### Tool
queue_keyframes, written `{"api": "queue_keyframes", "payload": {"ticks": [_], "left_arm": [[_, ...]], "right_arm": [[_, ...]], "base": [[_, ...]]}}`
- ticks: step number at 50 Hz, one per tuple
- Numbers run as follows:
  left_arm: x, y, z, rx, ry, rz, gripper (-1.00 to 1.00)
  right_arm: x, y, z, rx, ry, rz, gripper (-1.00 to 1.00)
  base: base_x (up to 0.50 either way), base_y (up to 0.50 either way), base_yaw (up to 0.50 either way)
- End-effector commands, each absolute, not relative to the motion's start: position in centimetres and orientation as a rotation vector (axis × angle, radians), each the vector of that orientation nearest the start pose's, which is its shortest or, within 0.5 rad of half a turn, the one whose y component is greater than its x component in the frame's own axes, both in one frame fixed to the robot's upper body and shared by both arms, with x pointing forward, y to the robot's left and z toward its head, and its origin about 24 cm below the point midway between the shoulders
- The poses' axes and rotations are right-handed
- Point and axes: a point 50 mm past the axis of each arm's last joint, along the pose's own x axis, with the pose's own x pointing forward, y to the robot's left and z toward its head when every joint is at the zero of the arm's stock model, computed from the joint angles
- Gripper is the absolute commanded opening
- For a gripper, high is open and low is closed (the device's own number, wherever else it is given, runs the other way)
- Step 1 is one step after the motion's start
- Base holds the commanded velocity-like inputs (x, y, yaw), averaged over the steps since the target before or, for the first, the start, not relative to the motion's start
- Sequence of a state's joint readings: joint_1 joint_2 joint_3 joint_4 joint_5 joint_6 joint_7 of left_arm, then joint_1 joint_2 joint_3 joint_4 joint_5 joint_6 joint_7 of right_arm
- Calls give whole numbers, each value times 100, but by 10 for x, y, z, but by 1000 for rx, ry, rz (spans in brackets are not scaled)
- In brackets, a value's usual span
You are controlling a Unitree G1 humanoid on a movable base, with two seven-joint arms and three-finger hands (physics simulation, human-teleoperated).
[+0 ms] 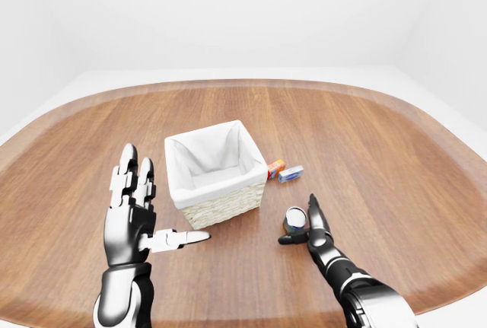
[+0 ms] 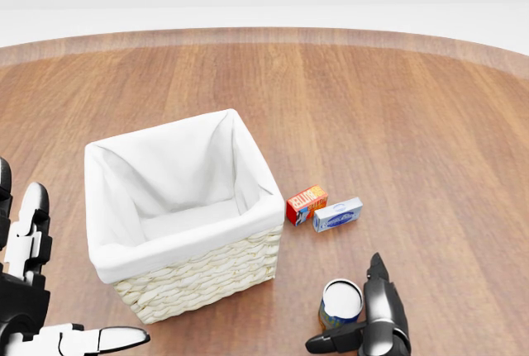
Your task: Pick up the alphabet soup and put it in the basket.
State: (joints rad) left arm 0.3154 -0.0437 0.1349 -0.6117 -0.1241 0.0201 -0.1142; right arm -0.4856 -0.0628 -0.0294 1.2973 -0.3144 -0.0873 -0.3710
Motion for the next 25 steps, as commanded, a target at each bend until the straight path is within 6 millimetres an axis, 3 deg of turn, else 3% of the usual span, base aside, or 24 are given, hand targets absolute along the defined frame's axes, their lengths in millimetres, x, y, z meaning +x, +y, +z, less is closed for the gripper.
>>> {"api": "queue_keyframes", "payload": {"ticks": [1, 15, 16, 25], "left_arm": [[182, 186, 115, -61, -302, 90, 100], [182, 186, 115, -61, -301, 91, 100], [181, 186, 116, -62, -303, 91, 100], [178, 187, 117, -64, -308, 88, 100]], "right_arm": [[245, -166, -105, -437, 760, -140, 100], [241, -161, -108, -449, 768, -122, 100], [240, -161, -108, -448, 772, -121, -100], [239, -161, -109, -449, 773, -121, -100]], "base": [[0, 0, 0], [0, 0, 0], [0, 0, 0], [0, 0, 0]]}}
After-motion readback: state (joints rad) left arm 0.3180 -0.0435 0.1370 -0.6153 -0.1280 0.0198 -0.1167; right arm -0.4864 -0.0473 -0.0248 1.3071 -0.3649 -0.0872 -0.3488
